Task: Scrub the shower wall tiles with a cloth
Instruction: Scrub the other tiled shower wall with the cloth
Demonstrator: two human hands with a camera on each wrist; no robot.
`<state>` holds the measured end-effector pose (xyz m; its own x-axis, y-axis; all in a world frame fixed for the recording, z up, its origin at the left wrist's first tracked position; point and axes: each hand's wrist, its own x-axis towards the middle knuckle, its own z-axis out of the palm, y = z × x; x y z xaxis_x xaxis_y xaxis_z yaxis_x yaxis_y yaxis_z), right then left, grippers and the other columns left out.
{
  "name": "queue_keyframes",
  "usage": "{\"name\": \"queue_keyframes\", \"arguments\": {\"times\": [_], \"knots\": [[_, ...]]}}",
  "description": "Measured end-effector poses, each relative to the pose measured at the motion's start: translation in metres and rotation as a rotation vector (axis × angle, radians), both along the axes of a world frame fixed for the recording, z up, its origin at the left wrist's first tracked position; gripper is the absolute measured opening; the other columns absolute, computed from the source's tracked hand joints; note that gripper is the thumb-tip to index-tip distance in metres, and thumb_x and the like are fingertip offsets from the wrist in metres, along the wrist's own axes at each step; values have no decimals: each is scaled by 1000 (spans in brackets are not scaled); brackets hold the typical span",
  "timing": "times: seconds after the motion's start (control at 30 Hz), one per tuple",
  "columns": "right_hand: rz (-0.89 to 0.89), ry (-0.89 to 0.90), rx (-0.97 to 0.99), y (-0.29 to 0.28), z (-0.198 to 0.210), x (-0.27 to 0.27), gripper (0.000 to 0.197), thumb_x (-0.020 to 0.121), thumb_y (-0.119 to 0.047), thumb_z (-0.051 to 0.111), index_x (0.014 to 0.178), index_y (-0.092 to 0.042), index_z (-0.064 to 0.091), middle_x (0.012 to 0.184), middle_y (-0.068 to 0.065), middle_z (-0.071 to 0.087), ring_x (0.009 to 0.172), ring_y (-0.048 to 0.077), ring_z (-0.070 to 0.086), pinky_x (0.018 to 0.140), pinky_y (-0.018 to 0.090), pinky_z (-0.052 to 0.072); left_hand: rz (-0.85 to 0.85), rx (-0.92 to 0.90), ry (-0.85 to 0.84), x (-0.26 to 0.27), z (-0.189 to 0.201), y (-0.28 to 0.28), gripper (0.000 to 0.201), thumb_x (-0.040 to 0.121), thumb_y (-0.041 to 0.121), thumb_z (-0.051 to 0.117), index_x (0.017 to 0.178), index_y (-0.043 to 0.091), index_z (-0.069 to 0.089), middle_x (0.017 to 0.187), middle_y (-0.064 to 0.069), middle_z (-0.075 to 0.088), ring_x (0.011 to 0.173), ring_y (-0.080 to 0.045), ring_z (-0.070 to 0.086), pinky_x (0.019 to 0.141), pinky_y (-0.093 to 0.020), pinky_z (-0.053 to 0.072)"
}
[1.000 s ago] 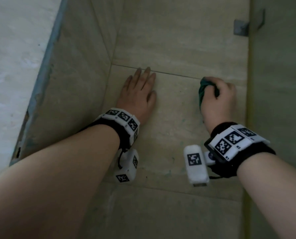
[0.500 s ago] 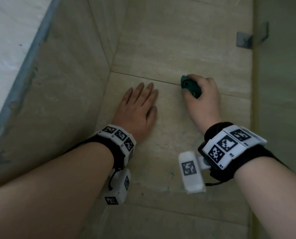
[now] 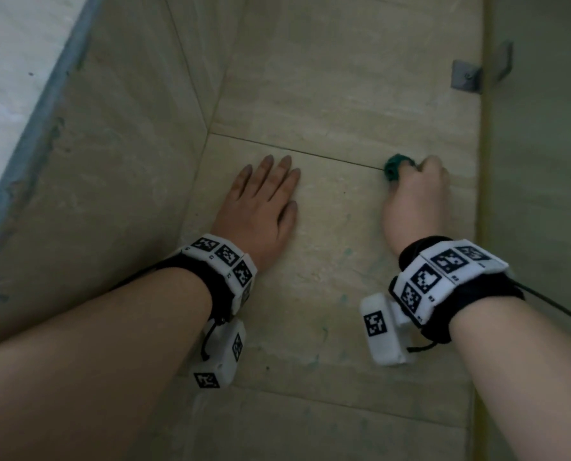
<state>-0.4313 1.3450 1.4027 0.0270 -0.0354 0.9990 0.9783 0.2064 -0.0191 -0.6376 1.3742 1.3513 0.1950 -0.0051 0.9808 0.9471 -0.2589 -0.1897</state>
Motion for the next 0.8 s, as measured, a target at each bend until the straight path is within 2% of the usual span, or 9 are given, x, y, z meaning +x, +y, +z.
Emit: {"name": "queue_keyframes", "arguments": {"times": [0.2, 0.27, 0.37, 0.43, 0.53, 0.63, 0.7, 0.77, 0.8], "knots": [[175, -464, 73, 5, -16, -39, 40, 74, 15, 59, 113, 5, 64, 98, 26, 58, 83, 44, 55, 70, 47, 47, -9, 45, 6, 0, 1, 2, 55, 96, 34, 25, 143, 10, 43, 151, -9, 39, 140, -28, 33, 115, -37, 9], [114, -433, 36, 2, -14, -30, 38, 77, 13, 61, 114, 4, 62, 99, 27, 57, 84, 43, 55, 71, 46, 46, -1, 46, 11, 0, 1, 1, 56, 96, 34, 25, 143, 10, 43, 151, -8, 39, 141, -28, 32, 115, -37, 9], [83, -70, -27, -4, -9, 0, 25, 93, -2, 47, 118, 1, 51, 115, 25, 48, 103, 42, 48, 86, 48, 41, 2, 24, 4, 0, 1, 0, 57, 96, 35, 22, 144, 11, 41, 152, -7, 36, 142, -27, 29, 116, -37, 7], [35, 65, -104, -8, -12, 7, 36, 93, 0, 44, 128, 2, 44, 125, 26, 39, 112, 41, 41, 92, 48, 37, 3, 19, -1, 0, 0, 0, 58, 96, 35, 20, 145, 11, 41, 153, -7, 36, 142, -27, 29, 117, -37, 7], [58, -56, -121, -6, -27, -10, 45, 86, 7, 48, 131, 3, 46, 125, 28, 40, 111, 42, 41, 88, 47, 36, 12, 23, 1, 1, 0, 0, 58, 96, 35, 21, 144, 10, 41, 152, -8, 37, 142, -27, 30, 116, -37, 8], [60, -302, -76, -4, -48, -33, 54, 63, 17, 69, 115, 11, 58, 101, 31, 54, 83, 44, 55, 66, 43, 49, 6, 44, 3, 1, 0, 0, 57, 96, 34, 23, 142, 9, 44, 150, -10, 40, 140, -29, 33, 115, -38, 10], [45, -431, -47, -3, -54, -37, 57, 53, 18, 73, 108, 12, 62, 91, 28, 57, 71, 40, 56, 58, 40, 49, 6, 52, 8, 0, 0, 0, 56, 96, 33, 24, 142, 8, 45, 149, -10, 40, 139, -29, 34, 115, -39, 11], [-10, -450, -64, -8, -50, -30, 53, 59, 15, 71, 111, 9, 61, 93, 26, 55, 74, 38, 55, 61, 39, 47, 5, 54, 15, 1, 1, 0, 55, 96, 33, 26, 141, 8, 45, 149, -11, 42, 139, -30, 35, 114, -39, 12], [-37, -383, -103, -12, -45, -23, 45, 70, 11, 66, 115, 6, 58, 99, 26, 53, 81, 38, 53, 66, 41, 45, 4, 49, 16, 1, 1, 0, 55, 96, 33, 26, 141, 8, 45, 149, -11, 42, 139, -30, 35, 114, -39, 12]]}}
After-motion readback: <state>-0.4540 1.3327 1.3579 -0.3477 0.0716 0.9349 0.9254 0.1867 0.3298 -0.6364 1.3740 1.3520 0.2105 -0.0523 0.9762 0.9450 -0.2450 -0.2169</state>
